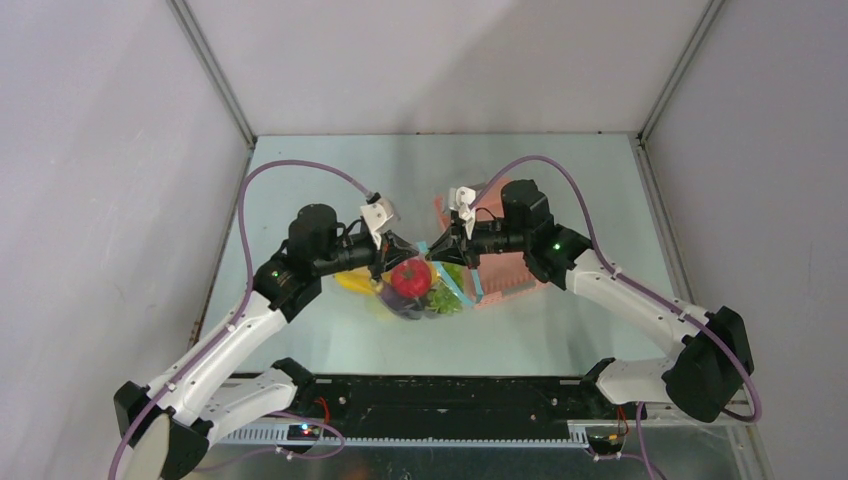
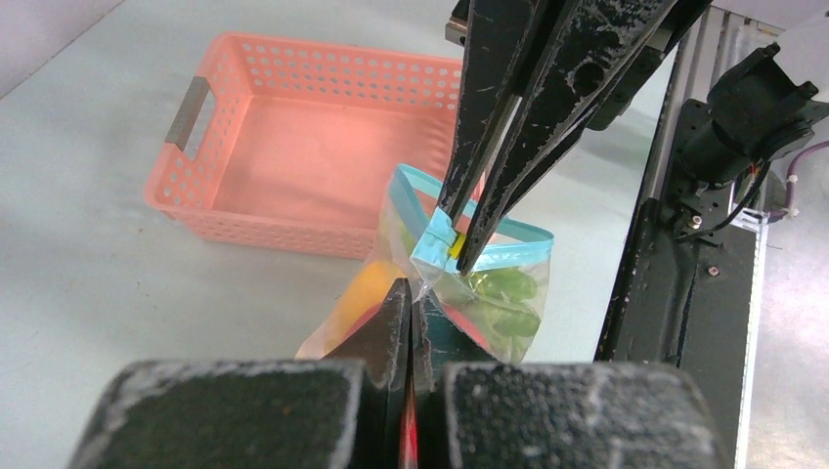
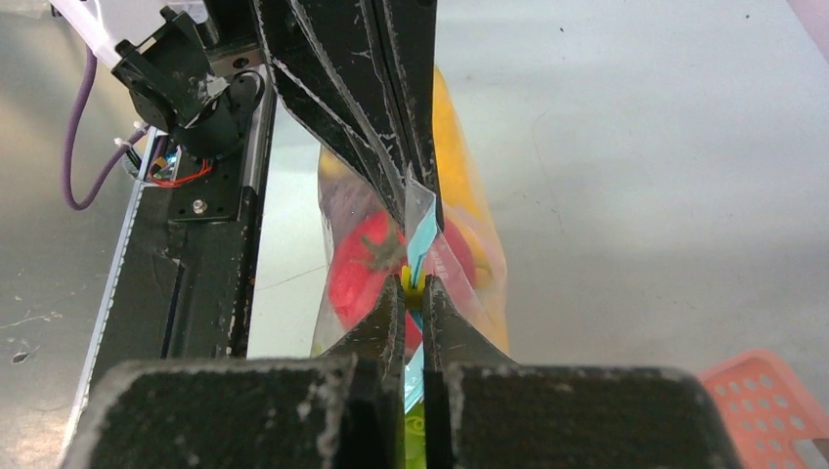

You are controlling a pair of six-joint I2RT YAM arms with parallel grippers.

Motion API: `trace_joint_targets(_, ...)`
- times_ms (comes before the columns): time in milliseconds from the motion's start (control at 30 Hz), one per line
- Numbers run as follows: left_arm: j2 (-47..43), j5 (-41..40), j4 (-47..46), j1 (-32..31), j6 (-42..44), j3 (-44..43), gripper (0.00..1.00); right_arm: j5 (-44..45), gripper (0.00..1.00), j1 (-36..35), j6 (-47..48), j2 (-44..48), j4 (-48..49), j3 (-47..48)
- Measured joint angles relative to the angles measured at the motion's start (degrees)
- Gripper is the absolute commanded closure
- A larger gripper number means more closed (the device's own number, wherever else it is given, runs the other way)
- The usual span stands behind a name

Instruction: Place the food in the zip-top bag and seal the zipper

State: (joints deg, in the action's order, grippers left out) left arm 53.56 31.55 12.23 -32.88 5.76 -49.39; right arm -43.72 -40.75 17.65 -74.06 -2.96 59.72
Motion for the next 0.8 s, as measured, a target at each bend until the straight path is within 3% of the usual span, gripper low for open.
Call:
trace_joint_targets(233,0.0,0.7,-0.5,0.0,-0.2,0.4,1.0,0.8,1.0,0.2,0.0,0.2,-1.8,0.0)
trace_joint_targets(367,0.0,5.4,0.1,0.3,3.3,0.4,0.97,0.5,1.0,0.2,-0.5,1.0,-2.3,-0.3)
trace_joint_targets(600,0.9,11.4,1.6,0.8,7.8,-2.7,0.73,-0.7,1.0,0.3,-0.7,2.5,-2.8,-1.2)
trace_joint_targets(800,1.1,13.6,0.6,0.8,9.0,-4.8,0.59,-0.7,1.0,-0.2,-0.7,2.5,-3.2,-1.7)
